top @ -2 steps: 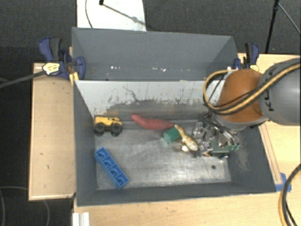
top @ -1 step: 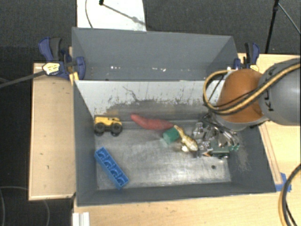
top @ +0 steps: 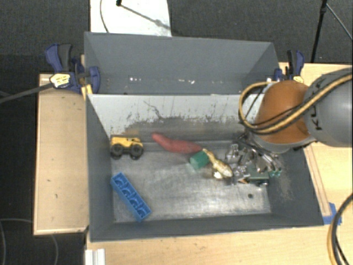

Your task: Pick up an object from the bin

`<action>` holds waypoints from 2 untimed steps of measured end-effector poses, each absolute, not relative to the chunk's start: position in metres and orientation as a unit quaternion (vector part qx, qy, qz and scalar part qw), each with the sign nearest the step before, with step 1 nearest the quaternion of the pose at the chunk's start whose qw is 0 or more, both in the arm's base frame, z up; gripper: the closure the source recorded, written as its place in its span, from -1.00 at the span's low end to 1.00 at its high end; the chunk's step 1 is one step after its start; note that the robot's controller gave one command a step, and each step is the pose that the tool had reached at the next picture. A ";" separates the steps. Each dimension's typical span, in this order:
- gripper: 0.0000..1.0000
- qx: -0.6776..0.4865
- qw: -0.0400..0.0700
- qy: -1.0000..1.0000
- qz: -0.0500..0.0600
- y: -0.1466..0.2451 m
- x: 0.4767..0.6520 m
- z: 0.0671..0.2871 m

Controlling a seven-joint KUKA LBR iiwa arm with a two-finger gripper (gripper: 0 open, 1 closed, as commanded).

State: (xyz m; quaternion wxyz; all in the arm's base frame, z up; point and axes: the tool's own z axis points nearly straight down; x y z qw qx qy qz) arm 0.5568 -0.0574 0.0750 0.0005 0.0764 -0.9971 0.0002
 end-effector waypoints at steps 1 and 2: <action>1.00 0.076 0.009 -0.997 -0.001 -0.057 0.552 0.089; 1.00 0.076 0.007 -0.997 -0.001 -0.057 0.553 0.109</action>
Offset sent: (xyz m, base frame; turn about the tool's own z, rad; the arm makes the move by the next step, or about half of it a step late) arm 0.0000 -0.0001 0.0530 0.0000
